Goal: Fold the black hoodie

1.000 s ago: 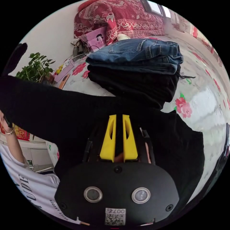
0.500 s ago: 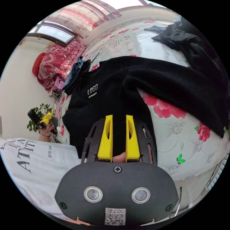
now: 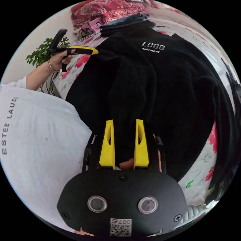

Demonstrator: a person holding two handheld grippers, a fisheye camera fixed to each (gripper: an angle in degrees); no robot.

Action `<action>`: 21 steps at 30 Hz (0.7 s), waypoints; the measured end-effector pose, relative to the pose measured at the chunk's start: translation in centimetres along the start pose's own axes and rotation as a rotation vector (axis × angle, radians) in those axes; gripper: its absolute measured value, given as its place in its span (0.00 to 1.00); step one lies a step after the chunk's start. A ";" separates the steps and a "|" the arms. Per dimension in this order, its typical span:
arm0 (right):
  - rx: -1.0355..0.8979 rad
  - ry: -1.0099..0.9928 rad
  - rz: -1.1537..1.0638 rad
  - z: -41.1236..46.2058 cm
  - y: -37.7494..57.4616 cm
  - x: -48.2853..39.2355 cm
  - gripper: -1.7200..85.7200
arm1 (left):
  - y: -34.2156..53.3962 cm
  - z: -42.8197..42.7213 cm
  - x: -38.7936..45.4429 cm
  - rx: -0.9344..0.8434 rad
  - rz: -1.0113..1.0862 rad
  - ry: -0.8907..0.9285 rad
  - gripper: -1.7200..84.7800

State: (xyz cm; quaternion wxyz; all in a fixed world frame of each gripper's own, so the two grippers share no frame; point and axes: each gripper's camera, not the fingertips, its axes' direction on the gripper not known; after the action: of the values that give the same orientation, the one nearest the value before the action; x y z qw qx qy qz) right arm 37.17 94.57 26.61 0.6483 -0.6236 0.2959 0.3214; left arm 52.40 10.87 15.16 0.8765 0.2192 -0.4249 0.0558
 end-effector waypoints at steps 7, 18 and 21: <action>-0.050 0.480 -0.352 -9.8 2.0 -5.8 0.08 | 0.5 3.8 -1.8 -0.049 -0.040 -0.064 0.01; 0.106 0.091 0.230 -19.5 9.9 7.0 0.12 | 2.7 3.5 -2.9 0.007 -0.046 -0.033 0.02; 0.435 0.015 0.602 -25.6 15.7 14.2 0.13 | 2.3 2.8 -2.1 0.036 -0.001 0.015 0.02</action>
State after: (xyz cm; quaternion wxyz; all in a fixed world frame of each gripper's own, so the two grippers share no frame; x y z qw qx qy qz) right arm 34.07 69.90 4.61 0.6400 -0.3586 0.5320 0.4228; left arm 48.36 11.92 15.82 0.8757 0.2349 -0.4170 0.0646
